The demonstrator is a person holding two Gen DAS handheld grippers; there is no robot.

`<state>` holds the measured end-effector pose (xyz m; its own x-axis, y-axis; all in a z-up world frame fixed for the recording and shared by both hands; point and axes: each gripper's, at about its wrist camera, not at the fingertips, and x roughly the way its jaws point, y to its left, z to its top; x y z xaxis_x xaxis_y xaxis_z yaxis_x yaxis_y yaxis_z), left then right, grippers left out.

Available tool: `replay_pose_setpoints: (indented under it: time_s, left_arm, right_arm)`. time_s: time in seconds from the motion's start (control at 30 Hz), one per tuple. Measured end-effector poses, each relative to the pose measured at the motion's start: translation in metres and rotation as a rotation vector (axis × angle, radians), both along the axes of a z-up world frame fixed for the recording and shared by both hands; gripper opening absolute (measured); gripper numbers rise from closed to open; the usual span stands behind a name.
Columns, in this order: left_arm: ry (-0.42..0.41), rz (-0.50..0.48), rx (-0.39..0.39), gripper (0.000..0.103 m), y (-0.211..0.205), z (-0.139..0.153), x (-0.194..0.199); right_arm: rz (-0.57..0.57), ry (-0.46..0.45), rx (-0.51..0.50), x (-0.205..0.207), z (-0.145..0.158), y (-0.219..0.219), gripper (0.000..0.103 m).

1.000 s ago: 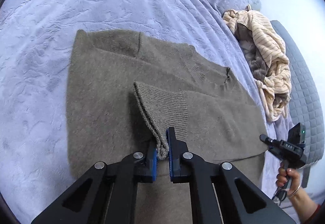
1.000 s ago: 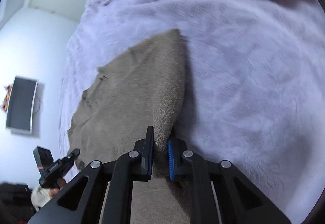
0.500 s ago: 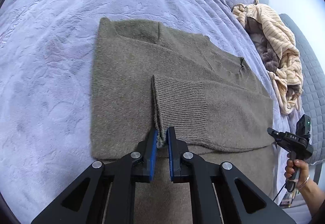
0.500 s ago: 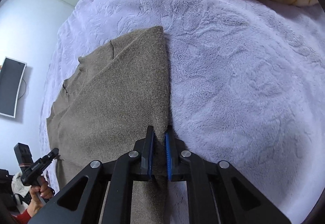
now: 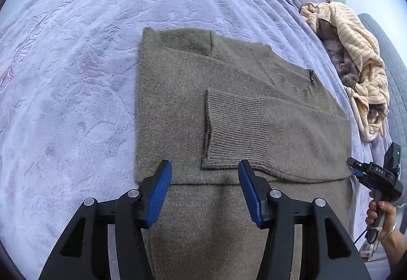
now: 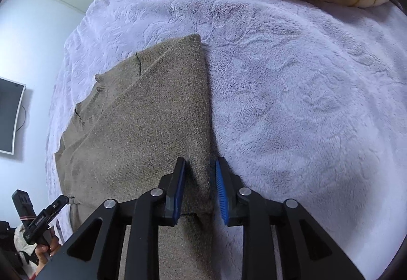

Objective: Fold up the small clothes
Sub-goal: 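Grasp the sweater edge with the right gripper while the left gripper releases the cuff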

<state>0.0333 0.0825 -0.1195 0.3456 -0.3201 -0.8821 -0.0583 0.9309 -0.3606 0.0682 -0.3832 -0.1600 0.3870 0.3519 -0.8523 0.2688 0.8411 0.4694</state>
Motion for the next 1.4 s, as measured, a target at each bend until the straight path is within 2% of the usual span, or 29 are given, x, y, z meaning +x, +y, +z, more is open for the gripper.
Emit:
replay_pose_setpoints:
  time_s: [0.07,0.2,0.27,0.37,0.5,0.6,0.7,0.73,0.77,0.8,0.83,0.9,1.0,1.1,1.2,1.4]
  left_arm:
    - [0.011,0.005,0.012,0.056,0.001,0.001,-0.001]
    - [0.003,-0.003,-0.028,0.056,-0.001,0.007,0.0]
    - [-0.003,-0.024,-0.051,0.056,-0.006,0.007,0.004]
    - [0.014,-0.044,-0.077,0.056,-0.014,0.001,0.013]
    - [0.037,-0.043,-0.08,0.056,-0.018,-0.007,0.017]
    - [0.034,-0.038,-0.104,0.056,-0.015,-0.009,0.017]
    - [0.028,-0.044,-0.129,0.054,-0.014,-0.011,0.02]
    - [0.022,-0.053,-0.136,0.037,-0.014,-0.01,0.02]
    - [0.021,-0.068,-0.138,0.022,-0.014,-0.01,0.02]
    - [0.021,-0.079,-0.14,0.021,-0.014,-0.008,0.019]
    - [0.011,-0.082,-0.141,0.021,-0.014,-0.007,0.017]
    - [-0.003,-0.091,-0.123,0.021,-0.012,-0.004,0.011]
    - [0.019,-0.079,-0.1,0.021,-0.01,-0.012,0.003]
    - [0.027,-0.063,-0.112,0.021,-0.005,-0.015,-0.004]
    - [0.022,-0.056,-0.085,0.022,-0.005,-0.012,-0.009]
    - [0.052,-0.049,-0.006,0.022,-0.01,-0.01,-0.02]
  right_arm:
    - [-0.001,-0.005,-0.021,-0.004,0.006,0.004,0.042]
    - [0.006,-0.037,-0.093,-0.016,0.027,0.019,0.042]
    - [0.021,-0.064,-0.068,-0.023,0.039,0.031,0.042]
    - [0.068,-0.063,0.108,-0.03,0.04,0.058,0.042]
    - [0.114,0.007,0.377,-0.03,0.01,0.116,0.042]
    - [0.086,0.033,0.533,-0.019,-0.016,0.156,0.042]
    - [0.021,0.045,0.624,-0.005,-0.035,0.181,0.042]
    - [-0.008,0.058,0.645,-0.002,-0.042,0.185,0.042]
    - [-0.04,0.067,0.669,-0.001,-0.048,0.188,0.03]
    - [-0.054,0.069,0.679,0.0,-0.05,0.19,0.016]
    - [-0.058,0.076,0.67,0.0,-0.05,0.191,0.009]
    - [-0.035,0.065,0.65,-0.002,-0.044,0.193,0.009]
    - [0.031,0.054,0.584,-0.005,-0.033,0.196,0.009]
    - [0.054,0.099,0.542,-0.008,-0.044,0.2,0.009]
    - [0.057,0.101,0.549,-0.009,-0.049,0.202,0.009]
    - [0.114,0.1,0.513,-0.009,-0.038,0.205,0.013]
